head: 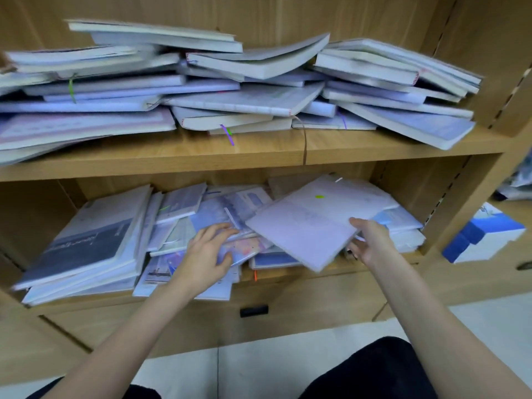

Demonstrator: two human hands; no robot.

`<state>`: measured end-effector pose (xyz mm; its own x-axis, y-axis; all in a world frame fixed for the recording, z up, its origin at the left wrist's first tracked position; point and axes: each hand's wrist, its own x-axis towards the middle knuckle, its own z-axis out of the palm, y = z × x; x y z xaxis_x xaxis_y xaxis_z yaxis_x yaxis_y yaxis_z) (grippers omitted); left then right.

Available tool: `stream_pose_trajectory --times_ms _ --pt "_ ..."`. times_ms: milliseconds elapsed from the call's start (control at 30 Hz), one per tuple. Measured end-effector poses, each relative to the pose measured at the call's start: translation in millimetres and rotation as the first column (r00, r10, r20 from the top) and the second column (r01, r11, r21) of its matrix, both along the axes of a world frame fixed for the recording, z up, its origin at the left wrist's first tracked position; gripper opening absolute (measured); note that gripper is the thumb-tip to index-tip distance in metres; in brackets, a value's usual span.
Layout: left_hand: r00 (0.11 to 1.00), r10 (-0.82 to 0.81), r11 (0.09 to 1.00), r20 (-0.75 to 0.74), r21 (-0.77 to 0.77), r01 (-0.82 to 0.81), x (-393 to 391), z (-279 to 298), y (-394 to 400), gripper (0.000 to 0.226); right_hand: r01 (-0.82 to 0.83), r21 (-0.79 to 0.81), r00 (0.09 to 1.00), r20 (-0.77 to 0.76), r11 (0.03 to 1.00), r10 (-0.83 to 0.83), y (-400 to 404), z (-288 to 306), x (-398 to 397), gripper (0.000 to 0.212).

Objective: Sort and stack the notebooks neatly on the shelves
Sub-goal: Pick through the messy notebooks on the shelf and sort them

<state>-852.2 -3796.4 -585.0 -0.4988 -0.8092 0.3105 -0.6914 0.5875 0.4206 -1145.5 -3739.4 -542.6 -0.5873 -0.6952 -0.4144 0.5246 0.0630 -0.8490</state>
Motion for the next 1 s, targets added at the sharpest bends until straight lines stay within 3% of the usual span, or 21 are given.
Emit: stream_pose_trajectory --times_ms 67,167,233,333,400,533,667,767,867,933,1000 --pt "0.998 0.06 0.997 0.005 0.043 -0.06 -2 -2 0 0.058 0.039 -0.011 0.999 -0.036 0.999 -0.04 12 2 -17 0.012" --pt "0.995 0.098 0.993 0.033 0.056 -0.1 -7 -8 4 0.054 -0.082 0.01 0.982 -0.167 0.997 0.082 26 -3 -17 0.035" --pt "0.991 0.096 0.994 0.092 0.05 -0.101 -10 -8 7 0.048 -0.086 0.032 0.964 -0.248 0.996 0.091 31 -4 -11 0.039" --pt "0.978 0.116 0.992 0.176 0.032 -0.123 -6 -7 3 0.049 -0.103 0.003 0.964 -0.246 0.995 0.101 35 7 -14 0.039" --pt "0.962 0.174 0.981 0.213 0.044 -0.187 5 -5 -2 0.051 -0.199 0.007 0.949 -0.247 0.98 0.195 41 11 -20 0.042" --pt "0.95 0.225 0.969 0.216 0.057 -0.242 23 -2 -5 0.045 -0.38 0.044 0.894 -0.239 0.924 0.379 38 7 -13 0.045" --pt "0.96 0.208 0.973 0.19 0.06 -0.223 37 -1 -7 0.039 -0.448 0.106 0.841 -0.288 0.888 0.458 6 5 13 0.04" --pt "0.975 0.212 0.971 0.069 0.097 -0.218 42 4 -3 0.034 -0.397 0.286 0.73 -0.478 0.872 0.489 -22 2 24 0.028" --pt "0.997 0.056 0.995 0.058 0.083 -0.061 27 5 8 0.064 -0.223 0.518 0.522 -0.652 0.826 0.55 -35 -4 20 0.023" --pt "0.991 -0.027 0.992 0.128 0.129 0.011 15 3 11 0.068 -0.088 0.531 0.402 -0.755 0.843 0.518 -34 -3 10 0.029" --pt "0.988 -0.053 0.986 0.143 0.167 0.029 6 3 10 0.057 -0.059 0.447 0.394 -0.811 0.893 0.432 -33 1 -3 0.028"
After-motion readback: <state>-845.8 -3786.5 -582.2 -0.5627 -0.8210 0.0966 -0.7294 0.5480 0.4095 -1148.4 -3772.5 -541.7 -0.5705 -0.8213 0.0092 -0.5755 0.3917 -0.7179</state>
